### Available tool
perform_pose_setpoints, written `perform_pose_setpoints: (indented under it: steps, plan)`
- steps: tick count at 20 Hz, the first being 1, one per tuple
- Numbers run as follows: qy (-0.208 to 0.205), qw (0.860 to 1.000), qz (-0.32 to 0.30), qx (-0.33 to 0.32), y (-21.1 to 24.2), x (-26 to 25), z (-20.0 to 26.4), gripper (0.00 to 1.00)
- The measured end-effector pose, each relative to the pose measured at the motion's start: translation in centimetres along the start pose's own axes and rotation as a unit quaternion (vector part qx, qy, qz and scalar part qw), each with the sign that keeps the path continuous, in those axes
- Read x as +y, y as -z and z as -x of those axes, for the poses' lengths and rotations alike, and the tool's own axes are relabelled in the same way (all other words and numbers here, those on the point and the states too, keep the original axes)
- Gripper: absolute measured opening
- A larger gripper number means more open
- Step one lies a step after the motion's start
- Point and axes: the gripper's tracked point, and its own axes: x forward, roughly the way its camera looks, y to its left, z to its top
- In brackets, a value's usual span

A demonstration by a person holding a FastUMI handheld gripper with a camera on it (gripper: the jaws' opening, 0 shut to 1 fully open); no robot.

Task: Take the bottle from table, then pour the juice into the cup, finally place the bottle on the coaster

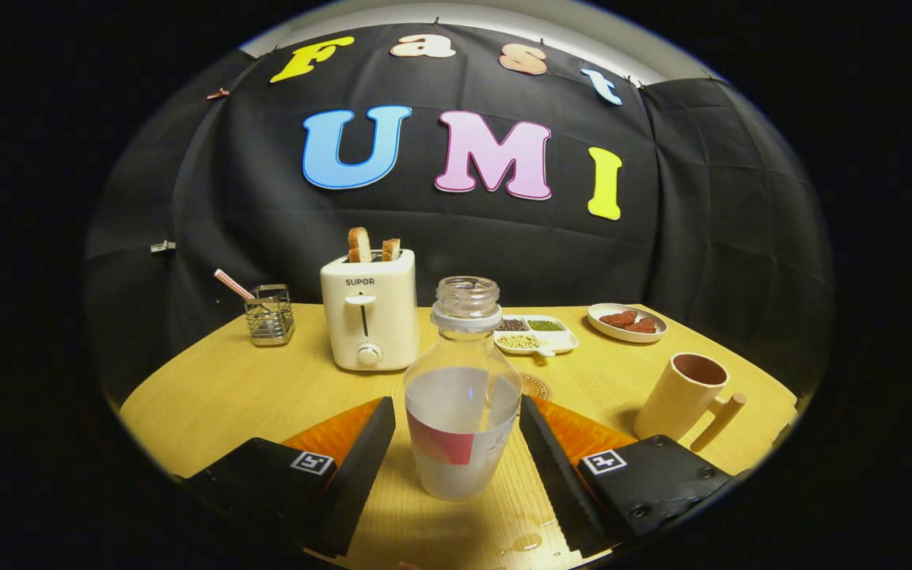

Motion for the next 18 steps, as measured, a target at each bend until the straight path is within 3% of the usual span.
perform_pose_setpoints:
  steps: [5,9,18]
  plan:
    - [0.009,1.0,0.005,-0.004,0.4,-0.2,-1.7,0.95]
    - [0.012,1.0,0.008,-0.005,0.6,-0.4,-2.2,0.81]
    - [0.008,0.998,-0.057,0.015,-0.1,-1.8,-1.9,0.73]
